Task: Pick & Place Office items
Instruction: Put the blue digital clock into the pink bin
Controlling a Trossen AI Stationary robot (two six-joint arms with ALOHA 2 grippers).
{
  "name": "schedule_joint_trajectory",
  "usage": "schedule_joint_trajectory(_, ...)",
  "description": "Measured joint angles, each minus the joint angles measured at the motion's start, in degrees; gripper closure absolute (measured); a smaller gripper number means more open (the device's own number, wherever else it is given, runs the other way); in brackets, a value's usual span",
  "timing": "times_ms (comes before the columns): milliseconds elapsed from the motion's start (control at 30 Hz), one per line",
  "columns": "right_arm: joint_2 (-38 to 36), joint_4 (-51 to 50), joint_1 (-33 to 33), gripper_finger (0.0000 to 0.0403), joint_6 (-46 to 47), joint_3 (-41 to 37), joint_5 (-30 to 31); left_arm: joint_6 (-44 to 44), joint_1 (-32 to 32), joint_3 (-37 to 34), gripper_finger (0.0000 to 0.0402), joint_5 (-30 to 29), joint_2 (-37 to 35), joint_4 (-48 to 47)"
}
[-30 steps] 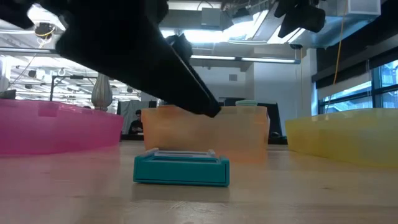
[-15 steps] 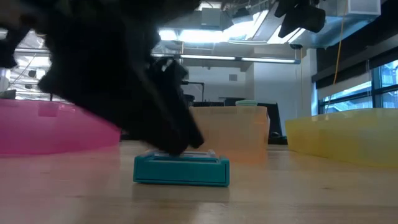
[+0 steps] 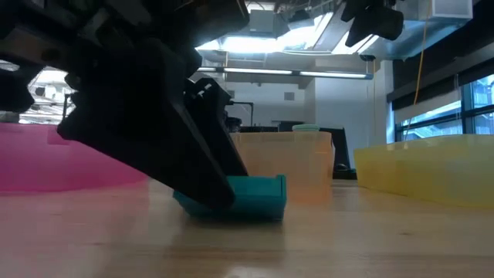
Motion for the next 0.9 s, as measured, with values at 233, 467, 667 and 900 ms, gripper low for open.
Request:
schedule_joint_trajectory(233, 0.00, 0.00, 0.00, 0.0142, -0.13, 0.00, 0.00, -0.46, 1.09, -0.02, 0.0199, -1.15, 0.00, -4.46)
schedule_joint_trajectory(467, 0.00, 0.00, 0.00, 0.0142, -0.13, 0.00, -0.01, -1.65, 1.51, -0.02, 0.0205, -1.39, 0.00, -4.82)
schedule_joint_trajectory(667, 0.00, 0.00, 0.00, 0.0142, -1.11, 0.00, -0.02, -3.43, 1.37, -0.04, 0.0262, -1.36, 0.00, -4.70)
schedule_joint_trajectory(900, 0.00, 0.00, 0.00, 0.0142, -1.29, 0.01, -0.04, -5.17, 1.45, -0.15, 0.0343, -1.32, -3.46, -4.50)
